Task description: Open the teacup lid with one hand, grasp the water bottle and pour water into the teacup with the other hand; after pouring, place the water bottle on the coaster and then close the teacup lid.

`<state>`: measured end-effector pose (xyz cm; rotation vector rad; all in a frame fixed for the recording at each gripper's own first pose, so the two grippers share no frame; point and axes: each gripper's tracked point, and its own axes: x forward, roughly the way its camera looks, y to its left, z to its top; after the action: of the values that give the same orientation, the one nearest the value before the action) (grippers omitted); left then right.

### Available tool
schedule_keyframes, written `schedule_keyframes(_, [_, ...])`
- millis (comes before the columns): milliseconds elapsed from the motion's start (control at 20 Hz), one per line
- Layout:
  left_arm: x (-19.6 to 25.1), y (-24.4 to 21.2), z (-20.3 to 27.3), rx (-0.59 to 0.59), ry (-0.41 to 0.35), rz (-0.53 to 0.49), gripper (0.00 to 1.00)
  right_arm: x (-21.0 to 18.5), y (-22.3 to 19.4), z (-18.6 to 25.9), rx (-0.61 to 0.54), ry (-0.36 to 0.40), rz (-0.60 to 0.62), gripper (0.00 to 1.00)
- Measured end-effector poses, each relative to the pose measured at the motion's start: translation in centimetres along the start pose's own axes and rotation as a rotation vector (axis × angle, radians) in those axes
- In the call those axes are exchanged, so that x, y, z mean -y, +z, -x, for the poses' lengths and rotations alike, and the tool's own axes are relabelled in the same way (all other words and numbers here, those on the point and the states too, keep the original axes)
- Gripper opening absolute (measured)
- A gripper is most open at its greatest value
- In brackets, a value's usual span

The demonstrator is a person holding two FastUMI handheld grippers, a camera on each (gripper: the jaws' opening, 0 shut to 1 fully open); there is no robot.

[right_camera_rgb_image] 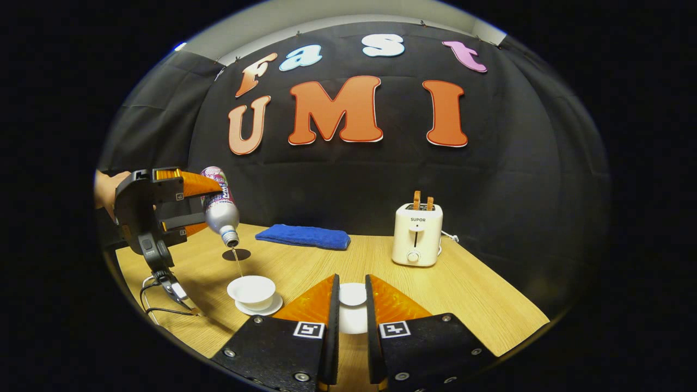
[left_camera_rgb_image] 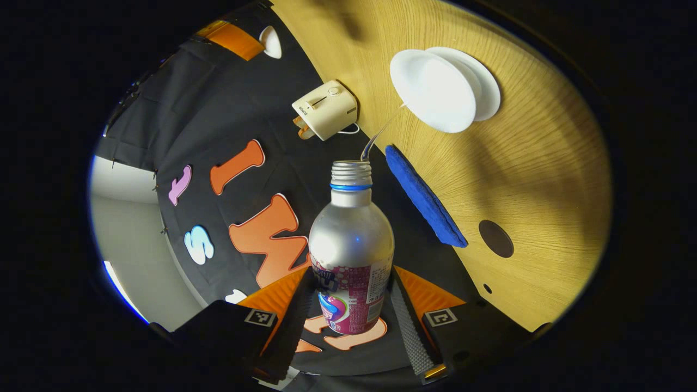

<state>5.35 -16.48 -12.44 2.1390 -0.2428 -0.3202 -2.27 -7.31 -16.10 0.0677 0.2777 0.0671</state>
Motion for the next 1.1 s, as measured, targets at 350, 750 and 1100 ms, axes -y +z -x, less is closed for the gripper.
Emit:
schedule_keyframes(350, [0.7, 1.0, 0.4, 0.024, 0.009, -0.033, 0.82, -0.4, 0.1, 0.0, 0.001, 0.006, 0.0, 0.22])
schedule_keyframes(750, [0.6, 1.4, 0.6, 0.044, 0.049, 0.036, 0.83, -1.6, 0.3, -0.4, -0.003, 0.02, -0.01, 0.22])
schedule_keyframes(1100, [-0.3, 0.7, 0.7, 0.055, 0.116, 0.164, 0.83, -3.5, 0.8, -1.5, -0.013, 0.043, 0.0, 0.22])
